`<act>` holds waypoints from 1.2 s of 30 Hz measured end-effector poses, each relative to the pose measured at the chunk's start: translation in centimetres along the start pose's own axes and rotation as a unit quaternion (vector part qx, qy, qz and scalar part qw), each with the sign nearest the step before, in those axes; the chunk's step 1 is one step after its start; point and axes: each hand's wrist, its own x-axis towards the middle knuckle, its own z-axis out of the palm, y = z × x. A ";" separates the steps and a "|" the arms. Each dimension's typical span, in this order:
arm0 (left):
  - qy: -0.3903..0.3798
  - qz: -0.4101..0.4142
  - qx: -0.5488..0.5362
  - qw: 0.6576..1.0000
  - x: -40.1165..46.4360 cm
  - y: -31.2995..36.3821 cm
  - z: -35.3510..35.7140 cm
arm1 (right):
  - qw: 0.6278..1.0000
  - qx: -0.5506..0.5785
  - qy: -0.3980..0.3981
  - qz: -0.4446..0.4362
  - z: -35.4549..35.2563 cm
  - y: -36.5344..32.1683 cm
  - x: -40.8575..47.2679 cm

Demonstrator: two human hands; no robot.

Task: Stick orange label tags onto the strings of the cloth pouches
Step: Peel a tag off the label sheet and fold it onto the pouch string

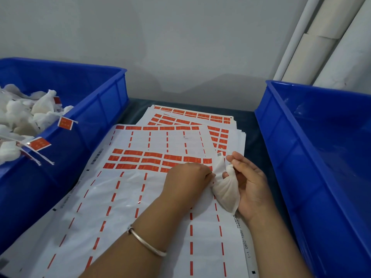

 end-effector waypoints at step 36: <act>0.194 -0.228 -0.462 0.835 0.6 -0.8 -2.7 | 0.989 0.104 -0.100 0.042 1.8 0.5 -0.9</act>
